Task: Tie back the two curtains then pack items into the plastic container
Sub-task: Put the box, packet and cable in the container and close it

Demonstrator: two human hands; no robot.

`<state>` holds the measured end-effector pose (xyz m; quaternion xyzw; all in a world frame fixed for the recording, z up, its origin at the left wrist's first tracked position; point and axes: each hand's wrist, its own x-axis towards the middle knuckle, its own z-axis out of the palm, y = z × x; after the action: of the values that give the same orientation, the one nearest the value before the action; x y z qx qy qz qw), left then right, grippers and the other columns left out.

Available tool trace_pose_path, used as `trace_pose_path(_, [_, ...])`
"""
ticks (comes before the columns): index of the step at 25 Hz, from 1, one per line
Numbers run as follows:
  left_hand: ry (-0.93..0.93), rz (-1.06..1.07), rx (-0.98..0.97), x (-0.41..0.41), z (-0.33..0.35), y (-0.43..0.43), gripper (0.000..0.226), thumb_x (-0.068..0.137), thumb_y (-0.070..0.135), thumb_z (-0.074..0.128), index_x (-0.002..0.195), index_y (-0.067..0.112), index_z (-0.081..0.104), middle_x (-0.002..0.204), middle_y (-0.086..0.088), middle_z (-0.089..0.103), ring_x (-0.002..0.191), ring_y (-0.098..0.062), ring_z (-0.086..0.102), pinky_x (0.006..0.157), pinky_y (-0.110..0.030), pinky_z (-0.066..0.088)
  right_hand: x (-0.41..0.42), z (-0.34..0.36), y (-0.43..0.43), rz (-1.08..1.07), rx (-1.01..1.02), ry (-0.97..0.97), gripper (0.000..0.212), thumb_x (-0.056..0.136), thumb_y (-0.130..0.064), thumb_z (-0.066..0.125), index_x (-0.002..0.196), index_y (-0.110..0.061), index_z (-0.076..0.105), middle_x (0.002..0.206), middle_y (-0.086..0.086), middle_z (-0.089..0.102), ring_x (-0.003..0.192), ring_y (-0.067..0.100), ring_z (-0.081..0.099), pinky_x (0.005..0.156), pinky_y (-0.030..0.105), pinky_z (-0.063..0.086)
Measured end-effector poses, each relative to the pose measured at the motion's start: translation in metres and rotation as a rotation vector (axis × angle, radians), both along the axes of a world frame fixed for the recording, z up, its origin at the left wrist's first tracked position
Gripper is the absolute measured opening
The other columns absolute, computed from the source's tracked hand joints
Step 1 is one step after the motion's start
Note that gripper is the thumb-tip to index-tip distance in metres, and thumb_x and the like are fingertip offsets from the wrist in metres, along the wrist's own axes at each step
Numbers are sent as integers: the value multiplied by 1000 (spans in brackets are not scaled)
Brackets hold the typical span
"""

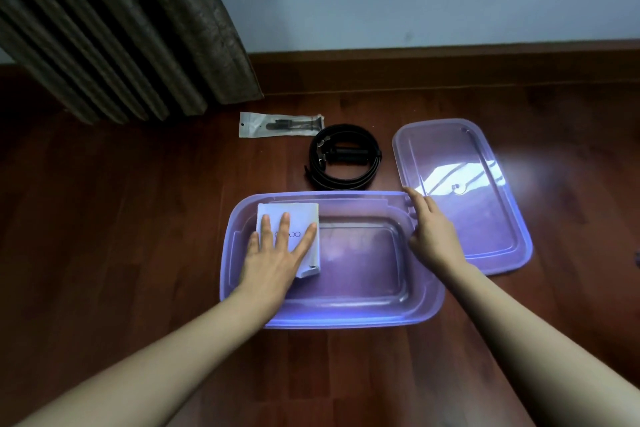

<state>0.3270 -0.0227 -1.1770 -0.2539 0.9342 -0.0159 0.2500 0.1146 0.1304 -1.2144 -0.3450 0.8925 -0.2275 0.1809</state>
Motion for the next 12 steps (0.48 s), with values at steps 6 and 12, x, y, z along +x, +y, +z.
trace_pose_path(6, [97, 166, 321, -20, 32, -10, 97, 77, 59, 60, 148, 32, 1, 159, -9, -2, 144, -38, 4, 113, -54, 15, 1, -3, 1, -21, 24, -4, 76, 75, 6, 45, 141, -29, 32, 127, 5, 48, 103, 34, 58, 72, 44, 51])
trace_pose_path(12, [501, 759, 465, -126, 14, -88, 61, 85, 42, 60, 129, 3, 45, 126, -16, 56, 111, -31, 57, 81, -32, 45, 2, -2, 2, -34, 52, -18, 80, 73, 6, 45, 142, -31, 30, 129, 2, 47, 104, 35, 58, 72, 44, 51])
